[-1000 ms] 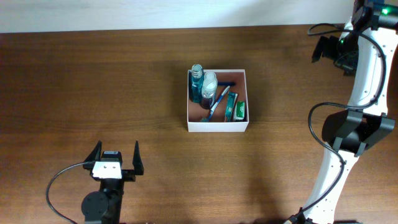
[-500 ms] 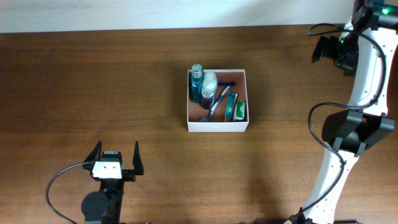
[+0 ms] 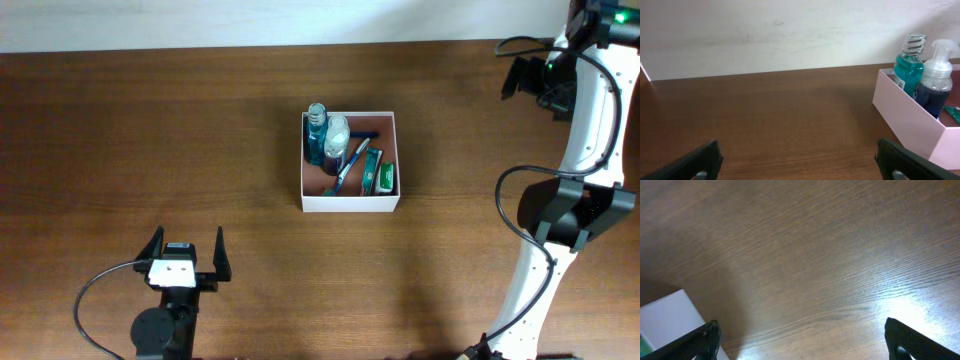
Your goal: Pack container
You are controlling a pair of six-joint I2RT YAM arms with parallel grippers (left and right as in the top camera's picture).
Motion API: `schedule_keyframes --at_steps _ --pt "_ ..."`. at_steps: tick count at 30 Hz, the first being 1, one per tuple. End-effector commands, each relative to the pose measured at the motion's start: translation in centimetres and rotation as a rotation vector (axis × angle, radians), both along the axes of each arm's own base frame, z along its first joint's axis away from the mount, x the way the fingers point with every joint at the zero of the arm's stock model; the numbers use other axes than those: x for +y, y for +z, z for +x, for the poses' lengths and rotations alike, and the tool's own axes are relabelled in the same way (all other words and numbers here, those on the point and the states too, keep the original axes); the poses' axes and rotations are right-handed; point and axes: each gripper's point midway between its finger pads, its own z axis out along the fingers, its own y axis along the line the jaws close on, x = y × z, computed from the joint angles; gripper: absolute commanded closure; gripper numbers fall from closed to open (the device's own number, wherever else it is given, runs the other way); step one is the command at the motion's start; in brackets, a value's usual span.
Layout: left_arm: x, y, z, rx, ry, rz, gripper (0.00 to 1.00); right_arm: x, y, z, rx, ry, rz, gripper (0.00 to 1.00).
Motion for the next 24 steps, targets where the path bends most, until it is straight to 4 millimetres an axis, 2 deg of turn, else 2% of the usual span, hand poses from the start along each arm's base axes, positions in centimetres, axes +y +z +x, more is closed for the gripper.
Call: schedule_keyframes --at_steps 1,6,10,15,19,24 --pt "-0.1 -0.1 0.0 -0.005 -0.01 0.015 0.01 3.0 6.6 -0.9 -0.134 0.066 -0.045 0.02" --pt "-0.1 -0.1 0.0 -0.005 -0.01 0.015 0.01 8.1 12.5 -2.4 -0.268 0.172 -0.066 0.02" --pt "-0.1 -0.1 0.0 -0.005 -0.01 0.015 0.01 10.4 17.0 -4.5 -0.364 0.242 -0.169 0.01" --pt "-0.1 -0.1 0.0 -0.005 -0.01 0.015 0.01 9.8 20.9 -7.6 -0.427 0.231 -0.333 0.02" --pt "-0.1 -0.1 0.0 -0.005 -0.01 0.015 0.01 9.3 22.5 -10.6 -0.46 0.216 -0.365 0.02" --pt "-0.1 -0.1 0.0 -0.005 -0.01 0.015 0.01 9.7 24.7 -13.2 -0.617 0.202 -0.346 0.02"
